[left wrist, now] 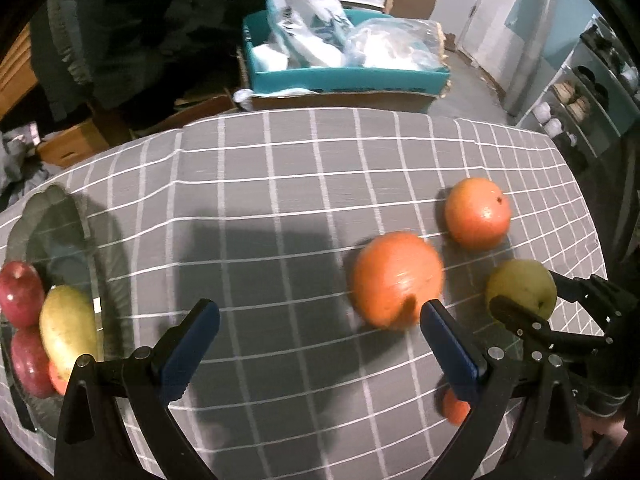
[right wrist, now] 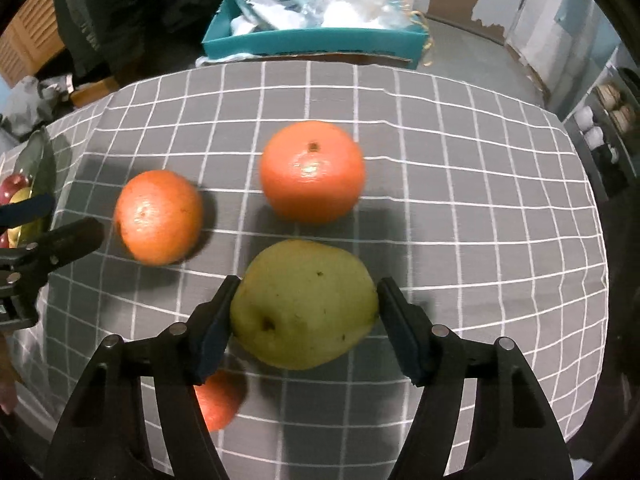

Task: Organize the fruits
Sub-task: 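Move the right tool to the second green pear while the left tool approaches the large orange, then close the right gripper on the green pear while the left gripper grasps the large orange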

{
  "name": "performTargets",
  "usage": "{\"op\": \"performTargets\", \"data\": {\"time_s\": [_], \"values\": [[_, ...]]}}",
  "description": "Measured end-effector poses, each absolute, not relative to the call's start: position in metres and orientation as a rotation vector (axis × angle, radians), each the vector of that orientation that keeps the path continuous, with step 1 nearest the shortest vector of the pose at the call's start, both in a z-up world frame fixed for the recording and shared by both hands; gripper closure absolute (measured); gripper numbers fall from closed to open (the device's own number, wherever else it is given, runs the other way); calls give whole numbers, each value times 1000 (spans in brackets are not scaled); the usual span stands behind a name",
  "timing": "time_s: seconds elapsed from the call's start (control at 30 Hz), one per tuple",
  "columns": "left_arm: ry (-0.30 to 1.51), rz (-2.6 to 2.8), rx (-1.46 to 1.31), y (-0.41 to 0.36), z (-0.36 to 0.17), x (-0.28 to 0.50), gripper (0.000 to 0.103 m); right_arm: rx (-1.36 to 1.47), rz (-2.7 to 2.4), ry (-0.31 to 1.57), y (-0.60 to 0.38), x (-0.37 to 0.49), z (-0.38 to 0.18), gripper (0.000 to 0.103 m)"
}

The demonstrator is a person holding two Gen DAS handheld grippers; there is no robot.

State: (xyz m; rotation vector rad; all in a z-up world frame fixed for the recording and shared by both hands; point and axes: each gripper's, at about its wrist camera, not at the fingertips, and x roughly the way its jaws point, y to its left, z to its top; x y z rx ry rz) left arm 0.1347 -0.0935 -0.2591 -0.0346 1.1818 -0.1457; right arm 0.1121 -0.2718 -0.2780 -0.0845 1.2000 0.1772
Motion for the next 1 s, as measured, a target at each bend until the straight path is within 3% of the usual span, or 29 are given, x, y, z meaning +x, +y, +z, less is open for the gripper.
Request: {"op": "performTargets", "data": {"time_s": [0.5,0.6,0.67,0.83,1.0], "values": [[1236,-210,-9,-128,-289,156,2,4,219,1298,-292,104,-298,29],[1246,-232,-26,-130,-292,158,13,56,226,1326,-296,103,-306,26],[1260,-246,-27,-133,-295,160,25,109,232,1333,-302,104,-310,26],[1264,-295,-43,-138,-298,156,39,186,239,1339,-311,104,-313,25],[1256,-296,-19,-140,-296,153,40,156,231,1330,-304,107,-314,24]]}}
